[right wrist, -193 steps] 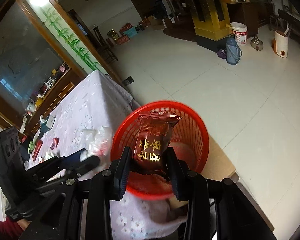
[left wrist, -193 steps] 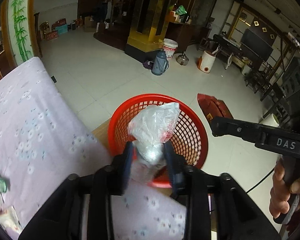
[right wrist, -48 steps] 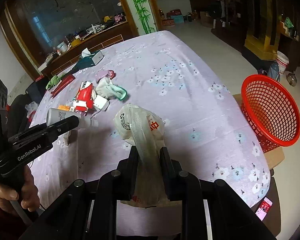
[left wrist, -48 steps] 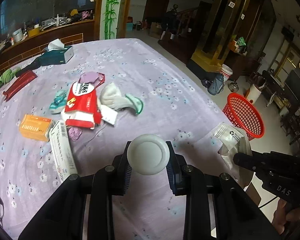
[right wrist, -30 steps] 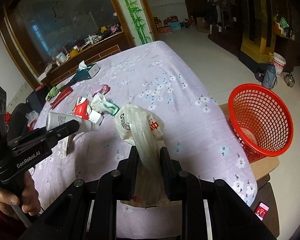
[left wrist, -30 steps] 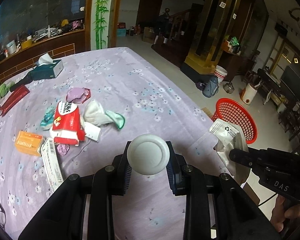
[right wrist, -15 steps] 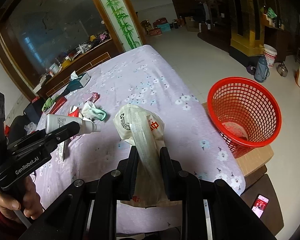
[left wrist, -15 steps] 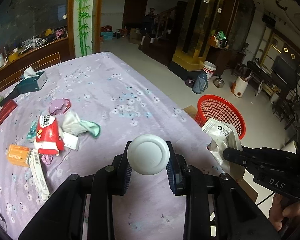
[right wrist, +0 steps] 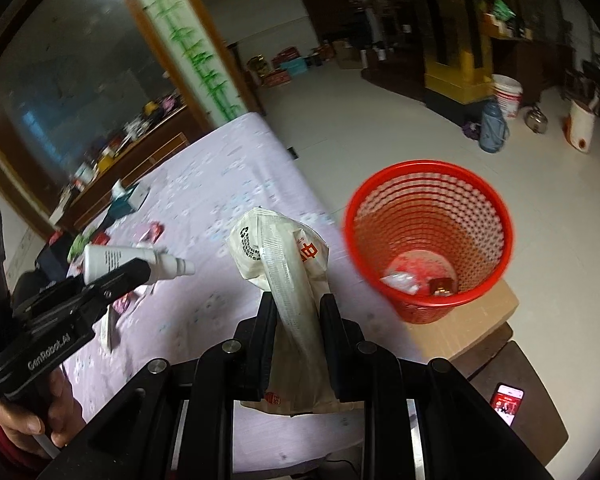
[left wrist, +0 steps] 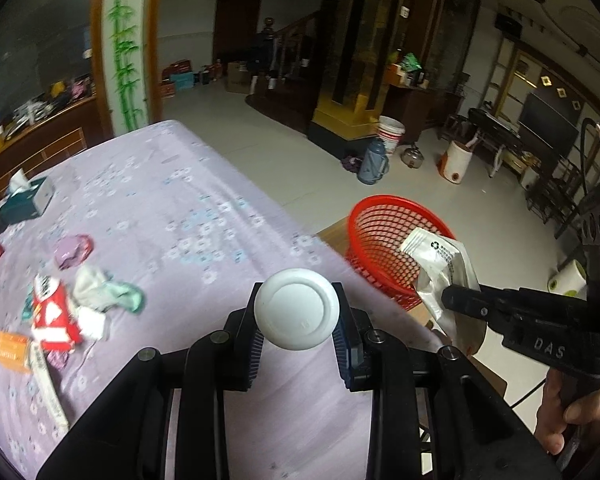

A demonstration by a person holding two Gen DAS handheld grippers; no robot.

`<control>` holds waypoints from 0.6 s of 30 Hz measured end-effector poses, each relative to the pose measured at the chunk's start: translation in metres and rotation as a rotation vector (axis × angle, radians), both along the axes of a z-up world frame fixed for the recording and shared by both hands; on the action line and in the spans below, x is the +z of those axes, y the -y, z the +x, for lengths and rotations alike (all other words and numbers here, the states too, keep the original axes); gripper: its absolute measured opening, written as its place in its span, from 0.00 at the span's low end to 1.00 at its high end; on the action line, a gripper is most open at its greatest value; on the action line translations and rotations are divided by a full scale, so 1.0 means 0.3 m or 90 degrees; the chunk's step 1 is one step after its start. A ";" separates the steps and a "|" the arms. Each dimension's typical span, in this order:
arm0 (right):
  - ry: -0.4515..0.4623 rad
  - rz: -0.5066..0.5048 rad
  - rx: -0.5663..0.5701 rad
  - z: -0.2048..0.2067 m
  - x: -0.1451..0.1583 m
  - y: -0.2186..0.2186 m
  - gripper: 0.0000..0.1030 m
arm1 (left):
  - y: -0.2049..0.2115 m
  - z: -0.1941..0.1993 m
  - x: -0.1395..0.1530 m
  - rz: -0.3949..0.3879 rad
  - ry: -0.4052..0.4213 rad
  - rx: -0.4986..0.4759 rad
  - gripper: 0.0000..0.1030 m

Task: Collect trash
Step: 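Carry the white bag and spray bottle to the red basket, then open both tools over the red basket to release bag and bottle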

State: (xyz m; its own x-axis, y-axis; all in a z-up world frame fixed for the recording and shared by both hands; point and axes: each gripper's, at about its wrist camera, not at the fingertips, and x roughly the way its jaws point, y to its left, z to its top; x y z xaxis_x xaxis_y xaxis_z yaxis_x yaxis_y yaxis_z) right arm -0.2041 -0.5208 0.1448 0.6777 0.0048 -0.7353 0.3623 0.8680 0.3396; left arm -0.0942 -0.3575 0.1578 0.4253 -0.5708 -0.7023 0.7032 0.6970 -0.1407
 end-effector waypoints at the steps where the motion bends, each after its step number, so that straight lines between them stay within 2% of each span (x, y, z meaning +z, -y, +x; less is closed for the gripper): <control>1: 0.000 0.002 -0.011 -0.007 0.001 0.027 0.23 | 0.027 -0.003 0.005 -0.001 0.003 -0.009 0.28; 7: 0.004 0.018 -0.069 -0.046 0.012 0.193 0.23 | 0.199 -0.005 0.023 -0.009 0.001 -0.058 0.28; 12: 0.005 0.027 -0.106 -0.050 0.010 0.319 0.23 | 0.345 0.017 0.000 -0.008 -0.017 -0.086 0.28; 18: 0.001 0.068 -0.128 -0.008 -0.026 0.450 0.23 | 0.494 0.054 -0.043 0.001 -0.036 -0.105 0.28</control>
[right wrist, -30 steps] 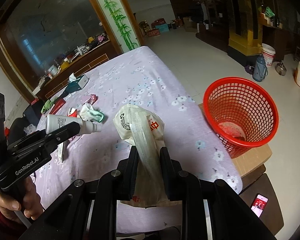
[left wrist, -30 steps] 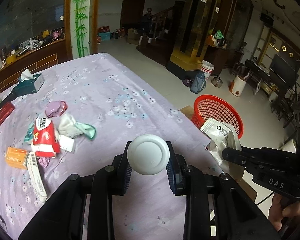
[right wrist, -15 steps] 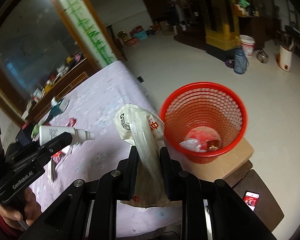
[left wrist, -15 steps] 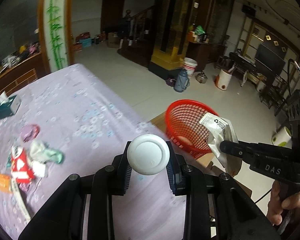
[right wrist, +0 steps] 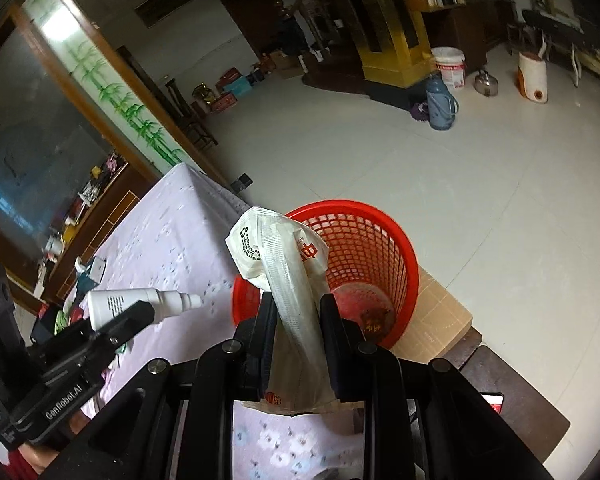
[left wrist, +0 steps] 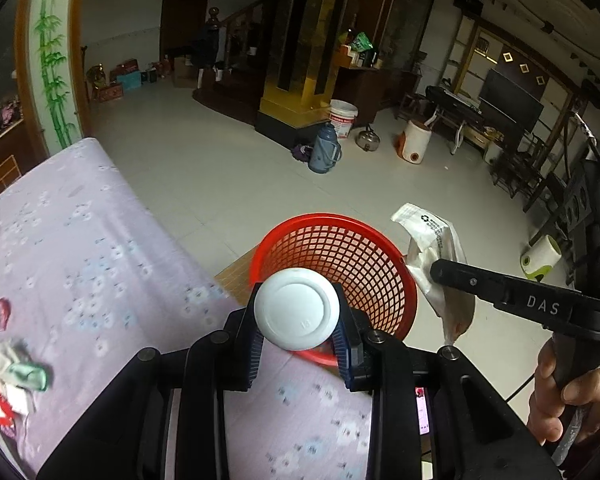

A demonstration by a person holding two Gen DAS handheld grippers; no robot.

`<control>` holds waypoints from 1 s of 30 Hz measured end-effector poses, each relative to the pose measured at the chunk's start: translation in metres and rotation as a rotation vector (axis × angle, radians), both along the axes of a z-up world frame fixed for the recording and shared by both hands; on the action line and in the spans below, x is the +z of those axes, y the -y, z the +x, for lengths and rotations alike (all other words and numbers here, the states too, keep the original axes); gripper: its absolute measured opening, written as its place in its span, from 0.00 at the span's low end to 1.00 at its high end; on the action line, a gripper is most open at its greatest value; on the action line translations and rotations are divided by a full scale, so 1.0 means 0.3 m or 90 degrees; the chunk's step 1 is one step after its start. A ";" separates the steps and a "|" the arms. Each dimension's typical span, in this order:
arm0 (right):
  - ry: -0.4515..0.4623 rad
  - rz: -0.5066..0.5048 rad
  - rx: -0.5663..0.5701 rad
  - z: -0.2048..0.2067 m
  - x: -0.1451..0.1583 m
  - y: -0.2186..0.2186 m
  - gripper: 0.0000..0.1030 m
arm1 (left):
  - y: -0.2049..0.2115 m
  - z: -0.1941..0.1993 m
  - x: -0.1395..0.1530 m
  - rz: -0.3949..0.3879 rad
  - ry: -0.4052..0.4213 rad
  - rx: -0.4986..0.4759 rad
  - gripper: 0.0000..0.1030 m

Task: Collect trash
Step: 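Open both tools over the red basket to release bag and bottle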

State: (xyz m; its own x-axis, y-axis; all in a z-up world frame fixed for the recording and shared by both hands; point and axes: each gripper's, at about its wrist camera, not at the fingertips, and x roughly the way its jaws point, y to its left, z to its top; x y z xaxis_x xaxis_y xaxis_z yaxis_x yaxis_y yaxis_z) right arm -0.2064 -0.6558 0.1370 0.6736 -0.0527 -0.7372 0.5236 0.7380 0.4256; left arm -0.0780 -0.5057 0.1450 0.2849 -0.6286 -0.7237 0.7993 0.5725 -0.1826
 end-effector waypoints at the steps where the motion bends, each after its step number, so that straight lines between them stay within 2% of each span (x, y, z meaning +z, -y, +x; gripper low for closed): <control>1: 0.001 0.006 -0.002 0.012 -0.006 0.019 0.24 | 0.024 0.010 -0.009 0.003 -0.004 -0.001 0.28; 7: -0.009 0.014 -0.008 0.085 -0.033 0.091 0.28 | 0.109 0.050 -0.045 0.015 -0.015 -0.013 0.28; 8: -0.009 0.016 -0.009 0.093 -0.037 0.104 0.29 | 0.117 0.051 -0.044 0.016 -0.013 -0.016 0.33; 9: -0.012 0.016 -0.009 0.100 -0.041 0.115 0.33 | 0.128 0.054 -0.042 0.019 -0.010 -0.015 0.48; 10: -0.017 0.017 -0.011 0.108 -0.043 0.121 0.39 | 0.131 0.057 -0.036 0.015 -0.006 -0.010 0.55; 11: -0.017 0.018 -0.012 0.114 -0.045 0.126 0.40 | 0.128 0.057 -0.027 0.009 -0.002 -0.003 0.60; 14: -0.016 0.014 -0.010 0.114 -0.040 0.129 0.41 | 0.115 0.054 -0.009 0.007 -0.004 0.001 0.60; 19: -0.015 -0.007 0.021 0.112 -0.016 0.059 0.41 | 0.028 0.043 0.017 0.008 0.001 0.044 0.60; 22: -0.021 -0.010 0.060 0.125 -0.016 -0.014 0.42 | -0.047 0.034 0.022 0.009 0.003 0.080 0.60; 25: -0.023 -0.011 0.113 0.143 -0.022 -0.111 0.49 | -0.135 0.021 0.018 0.012 -0.004 0.120 0.60; 30: -0.028 -0.007 0.203 0.179 -0.042 -0.277 0.49 | -0.287 0.002 -0.006 0.025 -0.025 0.181 0.60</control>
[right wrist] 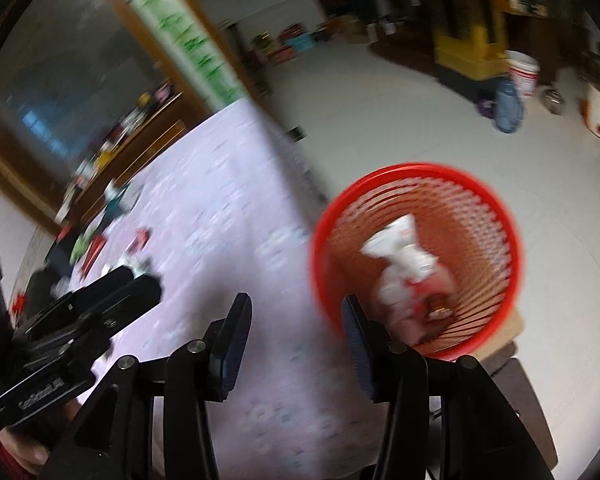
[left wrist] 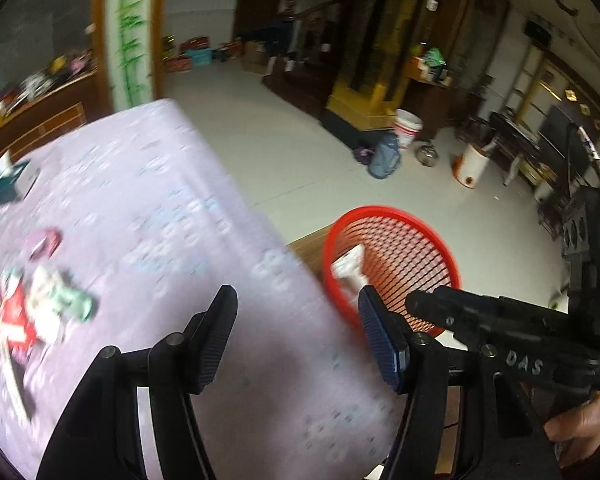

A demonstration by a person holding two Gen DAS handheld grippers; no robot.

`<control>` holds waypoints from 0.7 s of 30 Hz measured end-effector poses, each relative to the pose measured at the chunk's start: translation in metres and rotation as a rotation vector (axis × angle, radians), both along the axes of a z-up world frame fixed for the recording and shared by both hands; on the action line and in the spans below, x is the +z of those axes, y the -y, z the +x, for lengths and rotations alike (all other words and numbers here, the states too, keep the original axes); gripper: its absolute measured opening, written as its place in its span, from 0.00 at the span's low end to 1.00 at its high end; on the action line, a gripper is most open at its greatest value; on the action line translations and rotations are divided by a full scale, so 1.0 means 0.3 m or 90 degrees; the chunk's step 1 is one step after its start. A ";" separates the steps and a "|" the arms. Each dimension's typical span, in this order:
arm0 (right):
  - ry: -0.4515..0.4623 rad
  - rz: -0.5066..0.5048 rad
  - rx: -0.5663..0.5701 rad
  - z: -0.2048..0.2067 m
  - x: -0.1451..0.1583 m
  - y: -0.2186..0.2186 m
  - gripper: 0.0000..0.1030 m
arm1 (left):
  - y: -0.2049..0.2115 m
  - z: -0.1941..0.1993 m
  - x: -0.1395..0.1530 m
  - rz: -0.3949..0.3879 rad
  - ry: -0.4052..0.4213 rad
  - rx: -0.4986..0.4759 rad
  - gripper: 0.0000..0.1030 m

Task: Collect trash
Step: 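Open both tools over the red basket to release bag and bottle, then move both open tools back over the table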

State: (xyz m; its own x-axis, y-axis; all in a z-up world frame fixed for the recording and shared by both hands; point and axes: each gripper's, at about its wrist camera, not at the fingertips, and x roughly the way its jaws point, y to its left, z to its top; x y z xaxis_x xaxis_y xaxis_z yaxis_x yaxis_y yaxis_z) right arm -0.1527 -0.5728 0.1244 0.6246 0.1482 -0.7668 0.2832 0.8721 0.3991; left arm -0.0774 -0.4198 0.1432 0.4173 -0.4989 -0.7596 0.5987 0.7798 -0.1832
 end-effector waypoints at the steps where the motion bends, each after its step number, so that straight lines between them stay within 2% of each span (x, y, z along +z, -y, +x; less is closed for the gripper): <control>1: 0.001 -0.001 0.018 0.012 -0.003 -0.036 0.49 | -0.028 -0.002 -0.002 -0.001 -0.003 0.009 0.60; 11: -0.017 -0.007 0.087 0.093 -0.022 -0.349 0.49 | -0.423 0.015 -0.027 -0.014 -0.022 0.088 0.60; 15: -0.014 -0.015 0.110 0.121 -0.013 -0.473 0.49 | -0.616 0.053 -0.050 -0.013 -0.039 0.146 0.60; 21: -0.024 -0.026 0.133 0.148 -0.022 -0.602 0.49 | -0.879 0.110 -0.122 0.039 -0.050 0.259 0.60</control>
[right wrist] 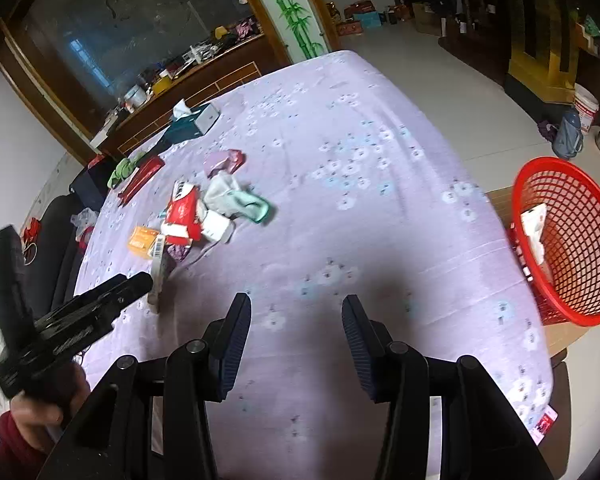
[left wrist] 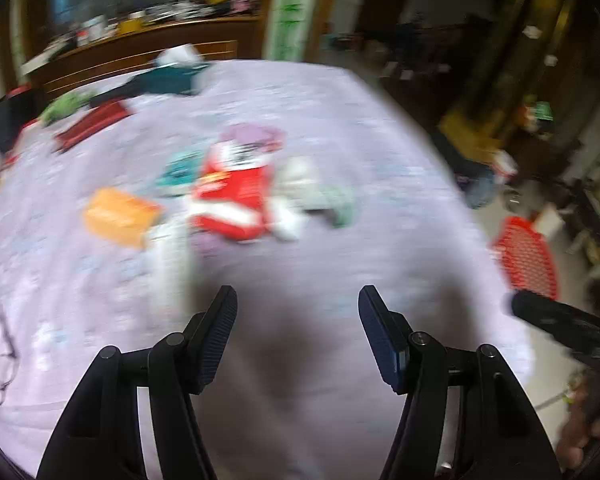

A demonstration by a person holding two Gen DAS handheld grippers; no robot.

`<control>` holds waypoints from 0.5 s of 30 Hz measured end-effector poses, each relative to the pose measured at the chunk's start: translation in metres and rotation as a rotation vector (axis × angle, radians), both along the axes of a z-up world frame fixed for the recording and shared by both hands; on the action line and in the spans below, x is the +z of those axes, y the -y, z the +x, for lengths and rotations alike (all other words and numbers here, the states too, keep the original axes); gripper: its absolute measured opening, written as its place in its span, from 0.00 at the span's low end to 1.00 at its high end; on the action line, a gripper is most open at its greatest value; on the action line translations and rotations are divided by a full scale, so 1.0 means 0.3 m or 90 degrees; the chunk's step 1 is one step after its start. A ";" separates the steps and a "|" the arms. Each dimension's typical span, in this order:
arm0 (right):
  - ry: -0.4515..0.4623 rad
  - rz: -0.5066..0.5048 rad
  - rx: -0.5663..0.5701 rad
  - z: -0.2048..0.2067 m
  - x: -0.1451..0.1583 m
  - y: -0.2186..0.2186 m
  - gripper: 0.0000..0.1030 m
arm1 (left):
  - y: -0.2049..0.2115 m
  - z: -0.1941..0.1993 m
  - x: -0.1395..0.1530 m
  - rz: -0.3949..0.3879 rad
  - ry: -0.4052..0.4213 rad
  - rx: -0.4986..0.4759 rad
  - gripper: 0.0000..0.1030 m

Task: Collect trash
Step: 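Move both open tools back over the table, then grasp the white medicine box with the left tool while the right tool grasps the white glove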

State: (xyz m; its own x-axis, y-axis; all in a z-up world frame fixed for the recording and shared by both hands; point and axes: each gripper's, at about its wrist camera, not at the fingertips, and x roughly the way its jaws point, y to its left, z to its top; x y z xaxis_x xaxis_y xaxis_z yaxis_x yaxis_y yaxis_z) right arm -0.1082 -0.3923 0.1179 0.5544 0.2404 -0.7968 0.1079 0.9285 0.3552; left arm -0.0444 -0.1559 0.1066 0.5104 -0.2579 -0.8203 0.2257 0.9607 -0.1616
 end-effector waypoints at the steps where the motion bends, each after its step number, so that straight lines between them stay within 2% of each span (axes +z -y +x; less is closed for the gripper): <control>1: -0.003 -0.002 0.001 0.008 -0.002 -0.015 0.50 | -0.038 0.015 -0.016 0.002 -0.008 0.019 0.60; 6: -0.017 -0.006 -0.003 0.009 -0.017 -0.044 0.50 | -0.173 0.123 -0.109 0.011 -0.056 0.078 0.60; 9: -0.022 -0.013 -0.008 0.002 -0.021 -0.048 0.50 | -0.201 0.170 -0.156 0.013 -0.076 0.097 0.60; 12: -0.029 -0.019 -0.015 -0.003 -0.023 -0.035 0.50 | -0.225 0.215 -0.207 -0.013 -0.104 0.109 0.60; 15: -0.033 -0.026 -0.017 -0.002 -0.015 -0.029 0.50 | -0.226 0.241 -0.246 -0.001 -0.114 0.112 0.60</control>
